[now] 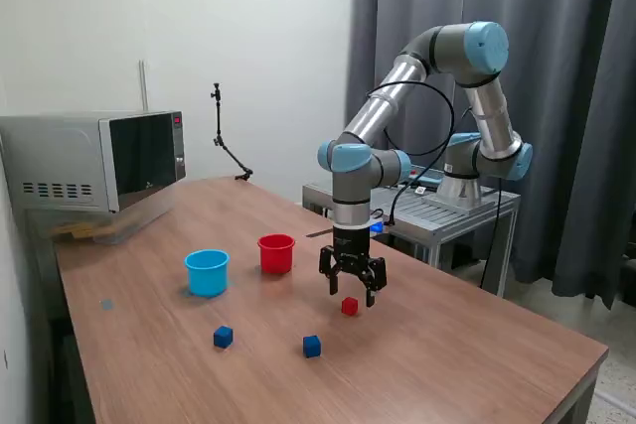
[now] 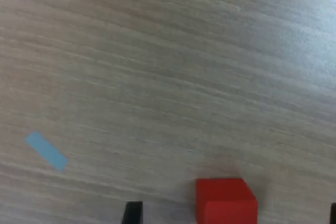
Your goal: Place red objects in the red bin, and blue objects in the blue bin.
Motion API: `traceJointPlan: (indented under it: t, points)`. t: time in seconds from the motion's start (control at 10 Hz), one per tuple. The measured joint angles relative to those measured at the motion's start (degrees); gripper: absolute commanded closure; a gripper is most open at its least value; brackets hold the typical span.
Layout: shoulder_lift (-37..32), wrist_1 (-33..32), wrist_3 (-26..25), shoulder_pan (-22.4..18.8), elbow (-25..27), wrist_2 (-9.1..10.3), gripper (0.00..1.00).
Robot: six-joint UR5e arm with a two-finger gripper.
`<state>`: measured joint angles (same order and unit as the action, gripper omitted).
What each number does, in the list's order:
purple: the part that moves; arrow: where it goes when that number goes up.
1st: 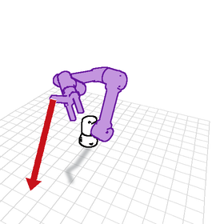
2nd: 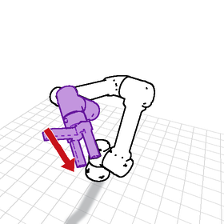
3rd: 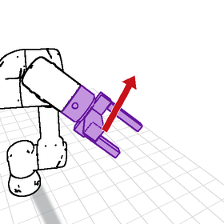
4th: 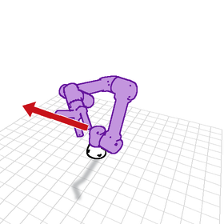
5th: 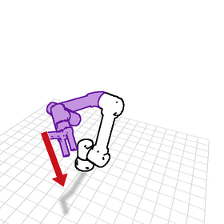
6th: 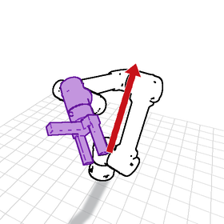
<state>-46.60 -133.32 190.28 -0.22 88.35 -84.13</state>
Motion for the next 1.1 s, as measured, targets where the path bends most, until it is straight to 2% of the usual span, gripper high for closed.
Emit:
traceJointPlan:
  t: [0.3, 0.4, 1.1]
  points:
    - [0.19, 0.22, 0.0, -0.04, -0.05, 0.01, 0.0]
    - [0.37, 0.24, 0.0, -0.05, -0.11, 0.04, 1.0]
    - [0.72, 0.26, 0.0, -0.1, -0.23, 0.0, 1.0]
